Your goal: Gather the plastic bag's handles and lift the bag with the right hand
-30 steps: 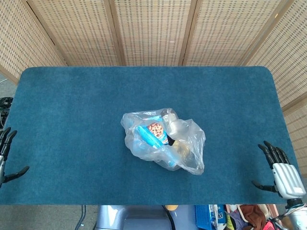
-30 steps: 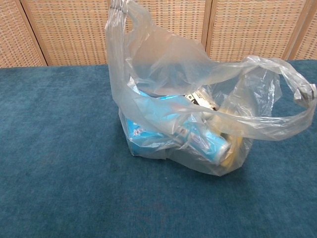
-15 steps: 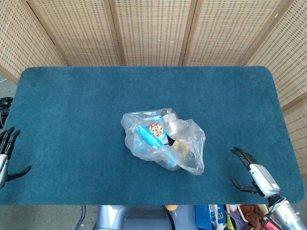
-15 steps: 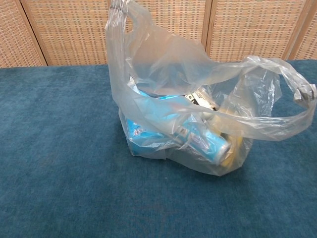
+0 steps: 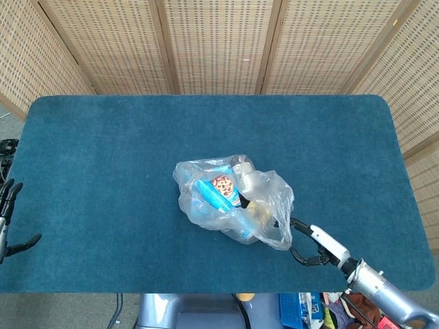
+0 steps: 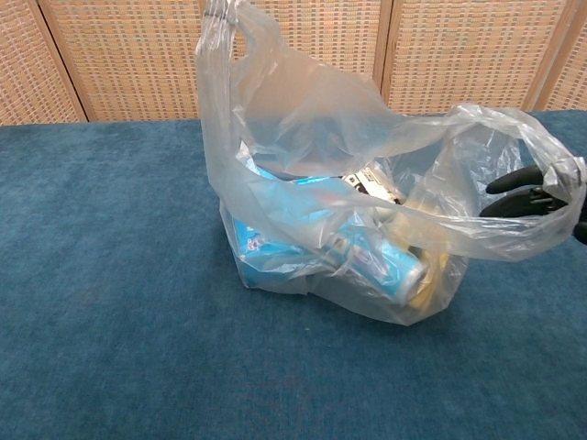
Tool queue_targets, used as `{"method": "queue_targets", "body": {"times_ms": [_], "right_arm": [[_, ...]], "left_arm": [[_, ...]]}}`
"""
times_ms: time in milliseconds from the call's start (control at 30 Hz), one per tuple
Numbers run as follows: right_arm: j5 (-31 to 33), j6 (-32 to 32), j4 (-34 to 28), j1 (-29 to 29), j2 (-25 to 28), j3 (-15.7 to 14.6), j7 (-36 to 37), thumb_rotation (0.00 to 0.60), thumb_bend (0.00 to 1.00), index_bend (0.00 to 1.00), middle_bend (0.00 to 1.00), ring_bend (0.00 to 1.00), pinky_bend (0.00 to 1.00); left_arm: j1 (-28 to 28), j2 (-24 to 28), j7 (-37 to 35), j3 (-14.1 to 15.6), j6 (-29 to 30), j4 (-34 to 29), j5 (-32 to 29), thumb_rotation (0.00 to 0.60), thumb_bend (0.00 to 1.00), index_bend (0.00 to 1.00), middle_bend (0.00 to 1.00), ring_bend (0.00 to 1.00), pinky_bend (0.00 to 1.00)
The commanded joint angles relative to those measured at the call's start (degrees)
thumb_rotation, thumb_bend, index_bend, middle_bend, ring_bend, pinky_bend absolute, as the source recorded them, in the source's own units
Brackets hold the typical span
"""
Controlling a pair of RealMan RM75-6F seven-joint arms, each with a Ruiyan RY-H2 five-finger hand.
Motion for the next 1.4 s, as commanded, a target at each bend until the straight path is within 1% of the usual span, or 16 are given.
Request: {"method": "queue_targets", "body": {"times_ms": [33, 133, 267, 567, 767, 867, 933, 1067, 1333, 1400], "right_arm": [[-1.39, 2.06, 0.33, 2.36, -1.75, -0.48, 6.52, 0.600, 0.69, 0.18, 0.22, 0.06, 0.00], [-1.55, 3.24, 0.27, 3.30, -2.40, -0.74, 9.98, 0.600, 0.72, 0.18, 0.22, 0.06, 0.00], [-0.73, 3.83, 0.21, 4.37, -3.16, -0.83, 12.99, 0.600, 0.74, 0.18, 0.22, 0.06, 0.00], [4.19, 4.69, 0.99, 4.28, -4.35, 0.66, 9.57, 0.600, 0.75, 0.18, 0.22, 0.06, 0.00], [6.97, 6.89, 0.49, 3.30, -3.84, 1.39, 11.50, 0.600, 0.75, 0.18, 0.22, 0.06, 0.00], [6.29, 7.35, -0.08, 3.44, -3.25, 0.76, 14.64, 0.600, 0.76, 0.18, 0.22, 0.06, 0.00], [5.28, 7.81, -0.68, 3.82, -2.83, 0.12, 18.60, 0.600, 0.77, 0.18, 0.22, 0.06, 0.00], [3.83, 8.24, -1.00, 4.76, -2.45, -0.62, 24.00, 0.600, 0.77, 0.18, 0.22, 0.06, 0.00], [1.51, 4.73, -2.18, 8.55, -1.43, -3.38, 33.96, 0.600, 0.77, 0.18, 0.22, 0.06, 0.00], [1.40, 4.18, -2.28, 9.29, -1.51, -3.65, 35.36, 0.600, 0.77, 0.18, 0.22, 0.06, 0.00]], "left_arm": [[-0.11, 0.10, -0.15, -0.14, -0.22, -0.07, -0.25, 0.600, 0.10, 0.00, 0.00, 0.00, 0.00], [-0.18, 0.22, -0.34, -0.21, -0.40, -0.15, -0.41, 0.600, 0.11, 0.00, 0.00, 0.00, 0.00], [-0.20, 0.36, -0.61, -0.26, -0.51, -0.21, -0.54, 0.600, 0.11, 0.00, 0.00, 0.00, 0.00], [-0.20, 0.62, -0.96, -0.21, -0.62, -0.36, -0.50, 0.600, 0.11, 0.00, 0.00, 0.00, 0.00], [-0.24, 0.67, -0.87, -0.19, -0.79, -0.49, -0.59, 0.600, 0.11, 0.00, 0.00, 0.00, 0.00], [-0.24, 0.56, -0.56, -0.17, -0.62, -0.53, -0.40, 0.600, 0.11, 0.00, 0.00, 0.00, 0.00], [-0.21, 0.50, -0.46, -0.07, -0.54, -0.64, -0.18, 0.600, 0.11, 0.00, 0.00, 0.00, 0.00], [-0.13, 0.54, -0.51, -0.04, -0.35, -0.73, -0.07, 0.600, 0.11, 0.00, 0.00, 0.00, 0.00], [-0.22, 0.95, -1.39, -0.26, -0.64, -0.77, -0.47, 0.600, 0.11, 0.00, 0.00, 0.00, 0.00], [-0.20, 1.01, -1.57, -0.24, -0.64, -0.76, -0.46, 0.600, 0.11, 0.00, 0.00, 0.00, 0.00]]}}
